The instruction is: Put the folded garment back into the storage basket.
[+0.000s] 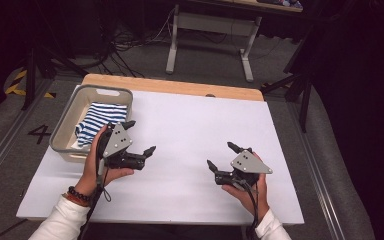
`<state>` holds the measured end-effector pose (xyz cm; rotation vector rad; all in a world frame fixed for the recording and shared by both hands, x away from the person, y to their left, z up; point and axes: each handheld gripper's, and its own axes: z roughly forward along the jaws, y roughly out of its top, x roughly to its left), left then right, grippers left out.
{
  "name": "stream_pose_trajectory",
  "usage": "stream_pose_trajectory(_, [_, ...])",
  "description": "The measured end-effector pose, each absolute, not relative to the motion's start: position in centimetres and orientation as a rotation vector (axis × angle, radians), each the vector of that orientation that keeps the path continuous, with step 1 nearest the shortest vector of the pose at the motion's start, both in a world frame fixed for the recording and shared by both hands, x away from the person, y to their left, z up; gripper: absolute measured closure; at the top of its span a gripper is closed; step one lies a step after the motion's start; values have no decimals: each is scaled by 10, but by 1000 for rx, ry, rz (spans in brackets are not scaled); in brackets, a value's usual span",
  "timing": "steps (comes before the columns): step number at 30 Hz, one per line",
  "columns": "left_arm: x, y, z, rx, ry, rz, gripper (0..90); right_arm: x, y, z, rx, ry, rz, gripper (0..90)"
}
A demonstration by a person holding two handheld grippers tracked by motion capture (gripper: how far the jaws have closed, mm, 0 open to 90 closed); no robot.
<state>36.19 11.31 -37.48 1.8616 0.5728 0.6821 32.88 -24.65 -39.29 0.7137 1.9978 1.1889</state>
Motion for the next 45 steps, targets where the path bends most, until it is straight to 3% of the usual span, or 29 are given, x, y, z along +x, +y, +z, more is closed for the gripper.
stream_pose_trajectory(27, [331, 92, -393, 1919, 426, 663, 51, 308, -252, -406, 673, 2020, 1164, 151])
stream_pose_trajectory(45, [318, 95, -414, 1951, 419, 653, 58, 300, -259, -416, 661, 2044, 1152, 150])
